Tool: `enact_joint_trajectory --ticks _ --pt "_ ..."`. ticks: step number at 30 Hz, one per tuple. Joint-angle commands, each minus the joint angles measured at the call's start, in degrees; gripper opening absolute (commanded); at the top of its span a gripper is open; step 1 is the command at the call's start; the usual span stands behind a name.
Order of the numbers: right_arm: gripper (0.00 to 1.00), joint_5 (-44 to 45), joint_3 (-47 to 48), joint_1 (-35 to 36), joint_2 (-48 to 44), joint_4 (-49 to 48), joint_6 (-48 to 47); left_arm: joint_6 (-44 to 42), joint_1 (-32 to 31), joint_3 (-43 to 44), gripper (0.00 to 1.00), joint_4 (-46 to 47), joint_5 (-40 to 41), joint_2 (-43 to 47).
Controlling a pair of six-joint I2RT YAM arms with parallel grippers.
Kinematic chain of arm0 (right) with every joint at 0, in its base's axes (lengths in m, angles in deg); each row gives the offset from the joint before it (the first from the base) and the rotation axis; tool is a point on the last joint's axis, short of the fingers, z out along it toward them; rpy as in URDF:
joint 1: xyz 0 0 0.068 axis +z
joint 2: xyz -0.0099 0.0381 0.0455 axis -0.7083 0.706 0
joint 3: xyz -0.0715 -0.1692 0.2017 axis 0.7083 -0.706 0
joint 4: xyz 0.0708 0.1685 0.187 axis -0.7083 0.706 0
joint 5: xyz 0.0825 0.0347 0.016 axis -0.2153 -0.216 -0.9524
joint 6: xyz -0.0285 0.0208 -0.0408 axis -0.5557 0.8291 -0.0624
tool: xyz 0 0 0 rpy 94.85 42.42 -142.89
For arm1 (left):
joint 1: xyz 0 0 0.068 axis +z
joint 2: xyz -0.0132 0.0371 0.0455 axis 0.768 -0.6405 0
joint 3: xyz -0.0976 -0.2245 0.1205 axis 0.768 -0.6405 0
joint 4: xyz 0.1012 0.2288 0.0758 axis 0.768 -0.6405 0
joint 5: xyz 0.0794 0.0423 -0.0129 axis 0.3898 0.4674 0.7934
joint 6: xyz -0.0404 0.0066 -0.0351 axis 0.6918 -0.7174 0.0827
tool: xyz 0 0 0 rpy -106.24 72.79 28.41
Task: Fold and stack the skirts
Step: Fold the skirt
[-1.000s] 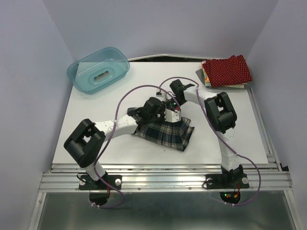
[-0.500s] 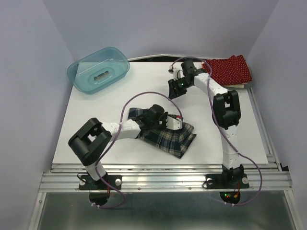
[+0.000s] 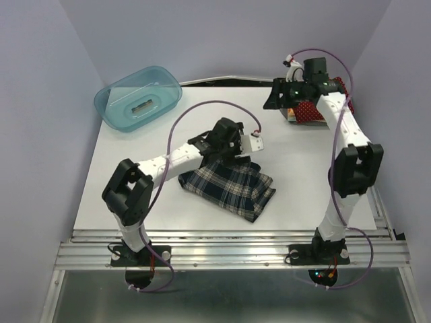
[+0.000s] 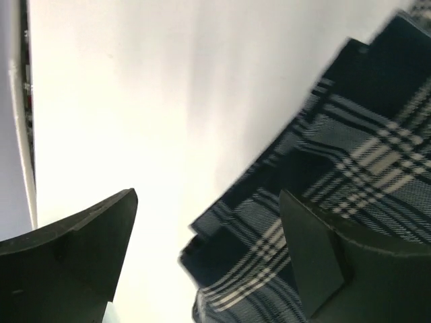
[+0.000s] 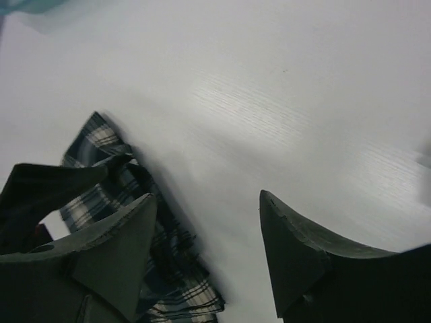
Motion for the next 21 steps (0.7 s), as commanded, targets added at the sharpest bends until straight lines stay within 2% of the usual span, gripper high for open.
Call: enact_joint_trajectory --ticks 1,3,4,6,7,8,9,11,13,17,19,20,21 --pt "0.67 -9.4 -7.6 -0.1 -12.3 -4.1 6.6 10.1 2.9 10.9 0.99 -14.5 -4.6 8.6" --pt "0.65 -13.6 -13.9 -0.1 -16.3 -8.5 11.4 12.6 4.0 12.6 0.99 -16.9 -5.9 10.8" --pt "0.64 -19.0 -21.7 -0.1 -20.1 -14.8 14.3 13.7 5.4 12.8 0.99 -17.7 -7.8 13.1" --pt "0.61 -24.4 -30.2 0.5 -23.9 -23.4 24.8 17.9 7.0 11.7 0.99 -19.0 -10.8 15.5" --pt "0.59 -27.4 -38.2 1.1 -27.3 -27.9 27.8 18.9 7.8 10.0 0.99 -19.4 -15.8 17.5" --pt "0.59 -28.4 -42.3 2.7 -29.0 -37.0 33.9 21.0 9.1 8.7 0.98 -20.0 -18.5 18.4" --pt "0.59 -29.1 -46.2 3.8 -30.6 -42.0 36.3 22.5 9.9 7.2 0.96 -19.8 -24.7 19.2" --pt "0.57 -30.5 -54.3 6.5 -33.5 -51.8 41.0 26.3 11.0 1.5 0.83 -17.5 -30.5 20.6" --pt "0.56 -31.1 -56.5 10.8 -33.2 -53.6 41.8 32.7 12.7 -4.3 0.74 -13.4 -39.0 20.2" --pt "0.53 -30.5 -59.1 13.1 -29.9 -53.5 41.2 45.9 16.0 -13.8 0.71 -5.5 -48.6 16.2" --pt "0.49 -30.2 -60.5 13.7 -26.2 -52.6 37.4 51.6 18.2 -16.7 0.71 2.2 -51.3 14.3" --pt "0.48 -29.3 -60.5 13.7 -24.9 -47.6 34.1 56.1 19.0 -18.6 0.7 7.6 -51.7 12.2" --pt "0.46 -28.7 -59.1 13.7 -21.9 -43.8 27.0 57.9 19.7 -19.1 0.69 9.8 -51.8 11.1"
